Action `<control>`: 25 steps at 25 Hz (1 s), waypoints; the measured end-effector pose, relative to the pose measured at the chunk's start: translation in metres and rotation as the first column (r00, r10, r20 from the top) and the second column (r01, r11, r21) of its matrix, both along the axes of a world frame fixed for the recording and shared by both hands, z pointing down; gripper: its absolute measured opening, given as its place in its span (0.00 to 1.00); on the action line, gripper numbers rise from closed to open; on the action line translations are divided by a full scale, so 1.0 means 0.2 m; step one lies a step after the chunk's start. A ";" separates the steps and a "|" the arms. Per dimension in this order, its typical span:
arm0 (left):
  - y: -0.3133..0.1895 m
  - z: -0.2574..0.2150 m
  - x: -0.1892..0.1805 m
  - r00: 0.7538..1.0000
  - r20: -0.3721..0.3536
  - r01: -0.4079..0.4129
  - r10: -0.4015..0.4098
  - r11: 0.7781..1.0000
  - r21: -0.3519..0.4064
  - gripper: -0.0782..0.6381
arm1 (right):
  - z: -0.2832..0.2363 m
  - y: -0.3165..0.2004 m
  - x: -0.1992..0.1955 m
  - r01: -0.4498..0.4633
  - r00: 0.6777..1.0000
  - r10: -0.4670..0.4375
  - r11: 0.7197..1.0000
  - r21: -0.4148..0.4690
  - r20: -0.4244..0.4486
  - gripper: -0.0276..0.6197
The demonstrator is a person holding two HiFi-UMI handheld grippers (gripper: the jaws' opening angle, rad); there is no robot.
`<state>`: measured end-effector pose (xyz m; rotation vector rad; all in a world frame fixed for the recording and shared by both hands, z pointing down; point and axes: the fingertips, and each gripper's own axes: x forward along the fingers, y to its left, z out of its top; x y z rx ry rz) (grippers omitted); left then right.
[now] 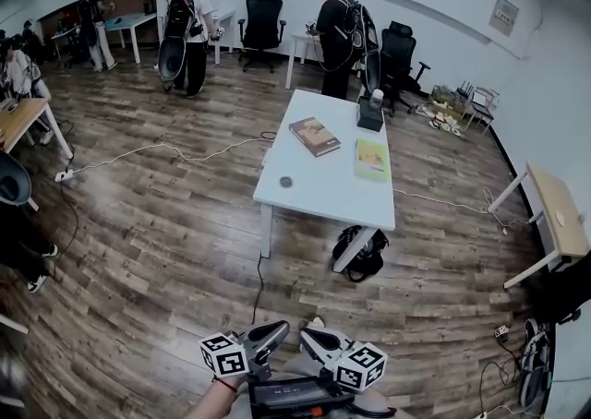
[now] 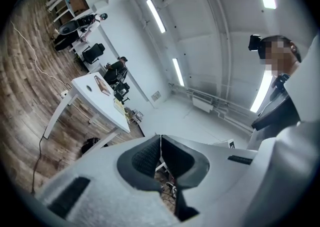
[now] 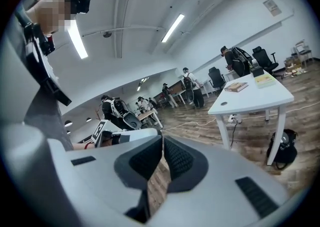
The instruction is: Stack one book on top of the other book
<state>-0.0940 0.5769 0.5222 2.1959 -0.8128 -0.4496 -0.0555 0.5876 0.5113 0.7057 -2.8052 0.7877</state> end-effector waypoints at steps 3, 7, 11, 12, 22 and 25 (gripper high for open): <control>-0.14 0.03 -0.02 1.000 0.005 0.022 -0.022 0.999 -0.023 0.13 | 0.00 -0.17 0.00 0.006 1.000 -0.006 1.000 -0.005 0.001 0.09; -0.41 0.00 0.05 1.000 0.011 0.012 -0.012 1.000 -0.018 0.13 | -0.01 -0.43 0.04 -0.016 1.000 0.016 1.000 -0.008 0.013 0.09; -0.69 -0.09 0.18 1.000 0.005 -0.015 0.015 1.000 0.002 0.13 | -0.05 -0.73 0.17 -0.080 0.995 0.081 0.996 -0.028 0.053 0.09; -0.75 -0.10 0.21 1.000 0.009 -0.023 0.023 1.000 0.006 0.13 | -0.06 -0.80 0.21 -0.102 0.993 0.105 0.994 -0.036 0.063 0.09; -1.23 -0.18 0.37 0.997 0.051 -0.053 0.052 0.999 0.005 0.13 | -0.08 -1.32 0.50 -0.233 0.959 0.249 0.965 -0.123 0.136 0.09; -1.33 -0.18 0.42 0.996 0.068 -0.066 0.066 0.998 0.004 0.13 | -0.09 -1.44 0.56 -0.247 0.954 0.263 0.962 -0.116 0.147 0.09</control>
